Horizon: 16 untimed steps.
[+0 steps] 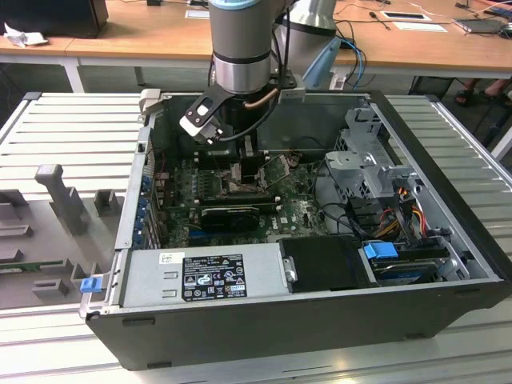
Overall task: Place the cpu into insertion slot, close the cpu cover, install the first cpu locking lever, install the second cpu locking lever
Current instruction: 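Place the cpu into insertion slot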
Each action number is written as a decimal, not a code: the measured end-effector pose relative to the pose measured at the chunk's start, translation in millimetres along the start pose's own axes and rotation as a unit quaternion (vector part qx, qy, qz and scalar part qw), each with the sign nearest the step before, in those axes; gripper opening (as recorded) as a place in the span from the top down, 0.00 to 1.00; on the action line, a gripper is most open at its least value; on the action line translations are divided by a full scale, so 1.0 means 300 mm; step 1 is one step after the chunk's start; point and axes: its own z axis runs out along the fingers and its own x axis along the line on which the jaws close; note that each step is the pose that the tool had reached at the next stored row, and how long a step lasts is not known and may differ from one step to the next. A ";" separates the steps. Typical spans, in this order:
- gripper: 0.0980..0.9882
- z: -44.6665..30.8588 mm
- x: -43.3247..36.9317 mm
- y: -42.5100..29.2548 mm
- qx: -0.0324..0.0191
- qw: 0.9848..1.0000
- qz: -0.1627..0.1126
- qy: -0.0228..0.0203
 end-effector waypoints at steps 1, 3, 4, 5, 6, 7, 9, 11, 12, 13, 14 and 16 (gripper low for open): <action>0.51 0.002 0.000 0.001 0.000 1.000 0.000 0.000; 0.51 0.006 0.000 0.001 0.000 1.000 0.000 0.000; 0.51 0.008 0.000 0.001 0.000 1.000 0.000 0.000; 0.51 0.010 0.000 0.001 0.000 1.000 0.000 0.000; 0.51 0.015 0.002 0.000 0.000 1.000 0.000 0.000; 0.51 0.018 0.006 0.000 0.000 1.000 -0.001 0.000; 0.51 0.026 0.017 0.000 0.000 1.000 -0.001 0.000; 0.51 0.034 0.024 -0.001 0.000 1.000 -0.001 0.000; 0.51 0.038 0.024 -0.002 0.000 1.000 -0.001 0.000; 0.51 0.041 0.025 -0.003 0.000 1.000 -0.001 0.000; 0.51 0.046 0.025 -0.004 0.000 1.000 -0.001 0.000; 0.51 0.055 0.027 -0.007 0.000 1.000 -0.001 0.000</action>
